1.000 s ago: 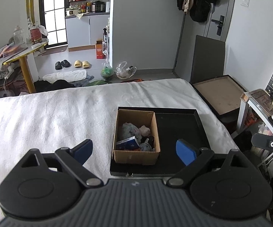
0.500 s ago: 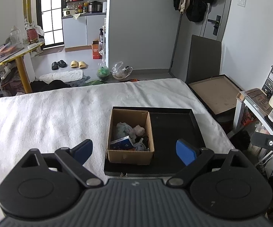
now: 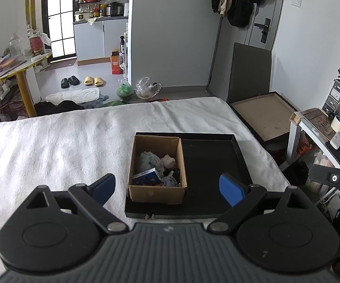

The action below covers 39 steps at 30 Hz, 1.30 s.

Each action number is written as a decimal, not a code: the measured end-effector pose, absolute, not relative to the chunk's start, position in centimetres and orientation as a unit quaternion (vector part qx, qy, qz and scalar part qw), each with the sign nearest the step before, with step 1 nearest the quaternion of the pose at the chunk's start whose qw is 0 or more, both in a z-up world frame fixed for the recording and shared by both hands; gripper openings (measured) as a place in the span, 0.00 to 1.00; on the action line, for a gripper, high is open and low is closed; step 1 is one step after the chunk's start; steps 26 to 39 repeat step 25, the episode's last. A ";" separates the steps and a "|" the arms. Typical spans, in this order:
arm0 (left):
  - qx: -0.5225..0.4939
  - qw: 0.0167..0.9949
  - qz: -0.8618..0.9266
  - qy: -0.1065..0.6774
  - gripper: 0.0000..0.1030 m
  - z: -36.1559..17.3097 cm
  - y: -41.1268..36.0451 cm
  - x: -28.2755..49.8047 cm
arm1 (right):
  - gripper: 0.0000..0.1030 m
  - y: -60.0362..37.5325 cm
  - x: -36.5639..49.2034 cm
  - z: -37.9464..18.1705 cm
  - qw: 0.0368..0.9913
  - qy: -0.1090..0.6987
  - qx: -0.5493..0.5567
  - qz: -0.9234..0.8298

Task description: Organize soft objects

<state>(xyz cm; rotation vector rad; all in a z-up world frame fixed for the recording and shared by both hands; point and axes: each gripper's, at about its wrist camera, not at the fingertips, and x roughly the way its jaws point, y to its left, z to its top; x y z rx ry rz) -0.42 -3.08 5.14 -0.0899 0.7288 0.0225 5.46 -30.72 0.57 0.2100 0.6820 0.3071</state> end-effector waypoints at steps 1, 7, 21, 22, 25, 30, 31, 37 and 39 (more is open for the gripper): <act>-0.043 0.933 0.010 0.356 0.91 5.1 -3.1 -0.5 | 1.00 -30.8 5.4 0.5 0.925 0.332 0.102 0.150; -0.044 0.933 0.013 0.357 0.91 5.0 -3.2 -0.7 | 1.00 -30.6 5.0 0.3 0.925 0.336 0.092 0.152; -0.030 0.933 0.023 0.359 0.91 4.5 -3.7 -1.6 | 1.00 -30.6 4.5 -0.2 0.926 0.342 0.076 0.140; -0.029 0.933 0.023 0.359 0.91 4.4 -3.7 -1.5 | 1.00 -30.6 4.4 -0.2 0.926 0.342 0.076 0.139; -0.028 0.931 0.019 0.363 0.91 4.2 -3.7 -1.3 | 1.00 -30.5 4.6 -0.4 0.927 0.344 0.072 0.134; -0.028 0.931 0.019 0.363 0.91 4.2 -3.7 -1.3 | 1.00 -30.5 4.6 -0.4 0.927 0.344 0.072 0.134; -0.028 0.931 0.019 0.363 0.91 4.2 -3.7 -1.3 | 1.00 -30.5 4.6 -0.4 0.927 0.344 0.072 0.134; -0.028 0.931 0.019 0.363 0.91 4.2 -3.7 -1.3 | 1.00 -30.5 4.6 -0.4 0.927 0.344 0.072 0.134; -0.028 0.931 0.019 0.363 0.91 4.2 -3.7 -1.3 | 1.00 -30.5 4.6 -0.4 0.927 0.344 0.072 0.134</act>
